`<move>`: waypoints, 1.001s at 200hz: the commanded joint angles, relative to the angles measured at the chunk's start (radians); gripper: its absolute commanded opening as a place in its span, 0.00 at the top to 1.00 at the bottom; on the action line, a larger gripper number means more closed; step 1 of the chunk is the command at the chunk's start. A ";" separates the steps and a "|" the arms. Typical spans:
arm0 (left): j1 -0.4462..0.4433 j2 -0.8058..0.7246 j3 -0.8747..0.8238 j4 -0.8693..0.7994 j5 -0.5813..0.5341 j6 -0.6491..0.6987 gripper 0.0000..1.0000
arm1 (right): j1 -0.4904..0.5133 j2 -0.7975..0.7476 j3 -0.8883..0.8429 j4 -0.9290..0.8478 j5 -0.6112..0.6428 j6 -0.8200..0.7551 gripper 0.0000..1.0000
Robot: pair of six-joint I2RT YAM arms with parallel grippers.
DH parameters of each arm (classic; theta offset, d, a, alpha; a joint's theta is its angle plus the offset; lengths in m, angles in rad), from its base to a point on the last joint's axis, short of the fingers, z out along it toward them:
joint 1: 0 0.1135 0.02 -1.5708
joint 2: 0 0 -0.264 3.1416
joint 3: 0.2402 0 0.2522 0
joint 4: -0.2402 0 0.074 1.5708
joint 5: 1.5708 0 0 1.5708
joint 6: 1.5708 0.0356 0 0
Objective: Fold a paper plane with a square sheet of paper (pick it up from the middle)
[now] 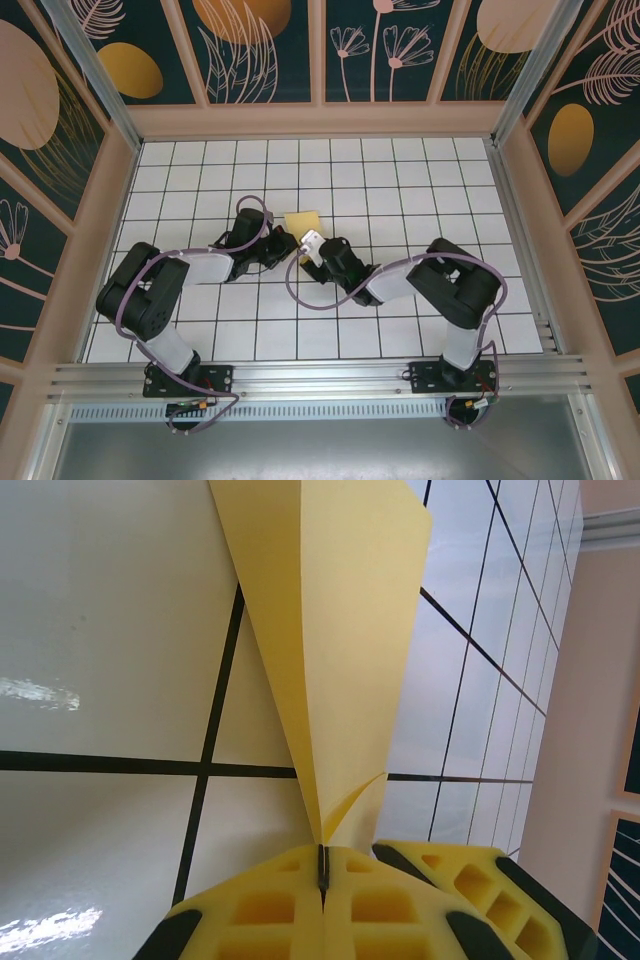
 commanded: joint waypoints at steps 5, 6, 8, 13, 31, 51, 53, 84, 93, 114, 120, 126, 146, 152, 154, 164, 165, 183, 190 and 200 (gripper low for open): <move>-0.006 -0.021 0.009 -0.014 -0.005 0.002 1.00 | 0.010 0.048 0.054 0.047 0.025 -0.049 0.55; -0.006 -0.021 0.009 -0.014 -0.005 0.002 1.00 | 0.010 0.049 0.055 0.049 0.024 -0.049 0.56; -0.006 -0.021 0.009 -0.014 -0.005 0.002 1.00 | 0.010 0.051 0.056 0.050 0.024 -0.049 0.56; -0.005 -0.021 0.010 -0.014 -0.005 0.002 1.00 | 0.009 0.054 0.058 0.051 0.022 -0.048 0.58; -0.006 -0.028 0.009 -0.017 -0.010 0.002 0.99 | 0.003 0.065 0.062 0.045 0.016 -0.032 0.72; -0.006 -0.038 0.012 -0.023 -0.020 0.001 0.94 | -0.004 0.061 0.057 0.036 0.004 -0.013 0.85; -0.006 -0.039 0.013 -0.023 -0.021 0.000 0.93 | -0.005 0.060 0.057 0.034 0.003 -0.012 0.86; 0.005 -0.069 0.039 -0.083 -0.085 0.023 0.69 | -0.016 0.034 0.042 0.022 -0.035 0.026 0.94; 0.015 -0.078 0.044 -0.099 -0.101 0.030 0.64 | -0.022 0.024 0.035 0.020 -0.056 0.045 0.94; 0.047 -0.106 0.042 -0.119 -0.133 0.038 0.53 | -0.047 -0.003 0.022 0.011 -0.130 0.102 0.95; 0.056 -0.116 0.035 -0.117 -0.141 0.039 0.52 | -0.056 -0.011 0.016 0.009 -0.152 0.121 0.95; 0.062 -0.126 0.029 -0.117 -0.147 0.040 0.51 | -0.065 -0.019 0.011 0.011 -0.174 0.138 0.95; 0.083 -0.154 0.007 -0.118 -0.162 0.045 0.46 | -0.097 -0.039 0.000 0.007 -0.267 0.209 0.96; 0.087 -0.161 -0.001 -0.116 -0.166 0.045 0.45 | -0.106 -0.042 -0.001 0.007 -0.293 0.227 0.96; 0.089 -0.164 -0.003 -0.115 -0.167 0.045 0.45 | -0.109 -0.043 0.000 0.006 -0.301 0.234 0.96; 0.092 -0.174 -0.016 -0.109 -0.173 0.045 0.43 | -0.121 -0.043 -0.001 0.004 -0.342 0.259 0.96; 0.092 -0.176 -0.017 -0.109 -0.173 0.046 0.43 | -0.122 -0.042 -0.001 0.004 -0.345 0.263 0.96; 0.092 -0.186 -0.031 -0.104 -0.176 0.052 0.42 | -0.145 -0.038 0.003 0.002 -0.400 0.316 0.97; 0.092 -0.188 -0.037 -0.098 -0.175 0.054 0.42 | -0.156 -0.038 0.007 0.003 -0.426 0.341 0.97; 0.092 -0.193 -0.047 -0.088 -0.173 0.060 0.42 | -0.170 -0.038 0.007 0.012 -0.473 0.374 0.98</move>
